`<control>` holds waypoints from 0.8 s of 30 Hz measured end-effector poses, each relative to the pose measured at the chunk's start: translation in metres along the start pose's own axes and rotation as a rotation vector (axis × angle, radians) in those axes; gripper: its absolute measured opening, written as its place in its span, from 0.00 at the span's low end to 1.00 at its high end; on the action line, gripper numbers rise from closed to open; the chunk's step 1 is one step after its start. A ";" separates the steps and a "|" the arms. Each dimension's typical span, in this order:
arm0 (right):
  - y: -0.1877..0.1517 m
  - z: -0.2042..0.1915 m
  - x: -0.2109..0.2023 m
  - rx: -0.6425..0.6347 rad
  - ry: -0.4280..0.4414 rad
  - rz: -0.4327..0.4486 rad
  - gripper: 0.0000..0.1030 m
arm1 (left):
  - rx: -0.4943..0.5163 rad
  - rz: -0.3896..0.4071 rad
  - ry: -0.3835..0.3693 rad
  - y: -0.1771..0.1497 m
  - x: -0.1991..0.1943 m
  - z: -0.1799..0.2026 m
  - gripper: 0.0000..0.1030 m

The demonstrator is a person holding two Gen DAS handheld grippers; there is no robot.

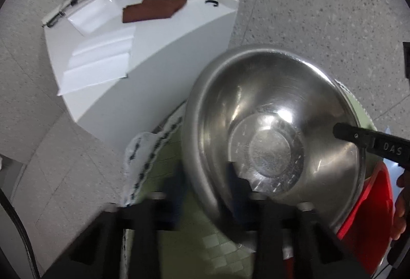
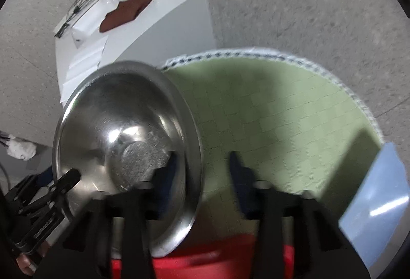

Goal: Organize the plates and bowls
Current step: 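Grasp the large steel bowl rim with the right gripper while the left gripper grasps it too, then lower the large steel bowl into the red basket and open both grippers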

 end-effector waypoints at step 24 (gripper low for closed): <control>-0.104 0.036 -0.148 -0.157 0.167 0.173 0.17 | -0.023 0.248 0.028 -0.119 -0.143 0.088 0.19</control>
Point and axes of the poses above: each gripper's, at about its wrist camera, not at the fingertips, and x roughly the way its jaws point, z to its right, y to its top, the point moved 5 cm from there along x, roughly the way its jaws point, and after that the axes turned 8 degrees about x, right-handed, at the moved point
